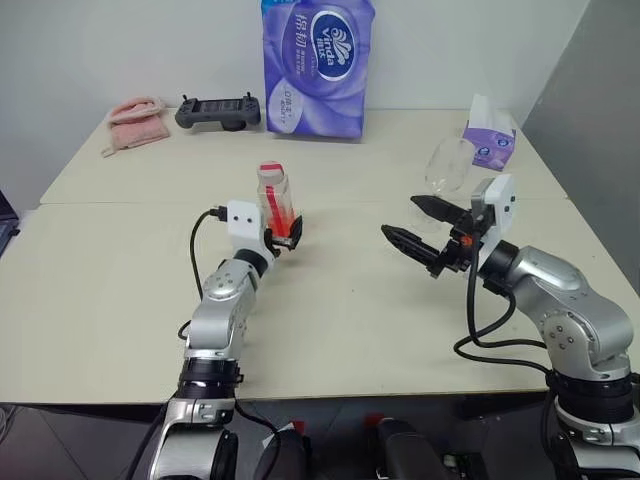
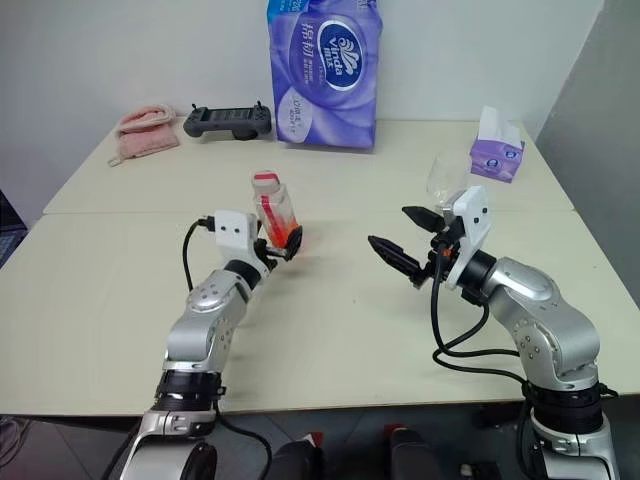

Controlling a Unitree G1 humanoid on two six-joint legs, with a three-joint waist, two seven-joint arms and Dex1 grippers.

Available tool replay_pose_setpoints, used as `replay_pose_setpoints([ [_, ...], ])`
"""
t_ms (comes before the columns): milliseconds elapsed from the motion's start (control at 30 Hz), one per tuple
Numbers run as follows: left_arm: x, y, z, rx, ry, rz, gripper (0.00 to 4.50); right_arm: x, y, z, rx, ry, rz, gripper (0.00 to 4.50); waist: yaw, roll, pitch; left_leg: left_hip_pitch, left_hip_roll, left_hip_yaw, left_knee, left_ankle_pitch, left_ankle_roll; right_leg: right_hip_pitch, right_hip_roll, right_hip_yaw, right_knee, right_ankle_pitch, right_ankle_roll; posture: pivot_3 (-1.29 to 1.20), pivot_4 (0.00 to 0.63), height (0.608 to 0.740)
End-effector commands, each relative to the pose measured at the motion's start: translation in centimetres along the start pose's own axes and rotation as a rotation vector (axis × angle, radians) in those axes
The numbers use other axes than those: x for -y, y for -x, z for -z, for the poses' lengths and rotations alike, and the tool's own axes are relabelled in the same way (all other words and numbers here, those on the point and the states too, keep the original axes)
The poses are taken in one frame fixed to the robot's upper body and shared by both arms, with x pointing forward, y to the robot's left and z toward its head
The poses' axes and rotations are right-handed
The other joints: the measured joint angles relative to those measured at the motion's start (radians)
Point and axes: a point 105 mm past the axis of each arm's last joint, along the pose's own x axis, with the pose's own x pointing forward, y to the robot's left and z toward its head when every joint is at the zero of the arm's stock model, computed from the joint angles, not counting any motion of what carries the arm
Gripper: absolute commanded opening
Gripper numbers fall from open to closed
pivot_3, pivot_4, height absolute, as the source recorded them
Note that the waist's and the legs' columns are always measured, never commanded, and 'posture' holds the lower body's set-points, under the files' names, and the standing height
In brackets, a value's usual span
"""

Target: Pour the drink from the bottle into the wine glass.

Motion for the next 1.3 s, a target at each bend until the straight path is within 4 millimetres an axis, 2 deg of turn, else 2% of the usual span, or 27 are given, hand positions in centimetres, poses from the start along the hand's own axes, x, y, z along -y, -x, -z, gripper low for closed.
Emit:
replay_pose_setpoints([
  [33, -0.2, -1.1, -2.2, 0.075, -0.040, 0.006, 4.44, -0.6, -0.1, -1.8, 0.050, 0.052, -0.018, 4.50, 0.000, 0.000, 0.000, 0.000, 0.000, 0.000, 0.000, 0.000, 0.000, 0.000, 0.000, 0.000, 0.000, 0.000, 0.000, 0.00, 0.150, 0.740],
  [400, -0.4, -3.2, -4.5, 0.132, -0.058, 0.004, 4.44, -0.6, -0.2, -1.9, 0.051, 0.054, -0.008, 4.50, 0.000, 0.000, 0.000, -0.003, 0.000, -0.001, 0.000, 0.000, 0.000, -0.002, -0.001, -0.001, 0.000, 0.000, 0.000, 0.00, 0.150, 0.740],
  [767, 0.3, -3.2, -5.5, 0.162, -0.048, 0.017, 4.44, -0.6, -0.2, -1.8, 0.053, 0.051, -0.005, 4.50, 0.000, 0.000, 0.000, -0.004, -0.001, -0.001, 0.001, 0.000, 0.000, -0.003, -0.002, -0.002, 0.000, 0.000, 0.000, 0.00, 0.150, 0.740],
  [1300, 0.0, -3.0, -5.8, 0.174, -0.043, 0.006, 4.44, -0.4, -0.2, -1.6, 0.047, 0.050, 0.003, 4.50, 0.000, 0.000, 0.000, -0.004, -0.001, -0.001, 0.001, 0.000, 0.000, -0.003, -0.002, -0.002, 0.001, 0.000, 0.000, 0.00, 0.150, 0.740],
])
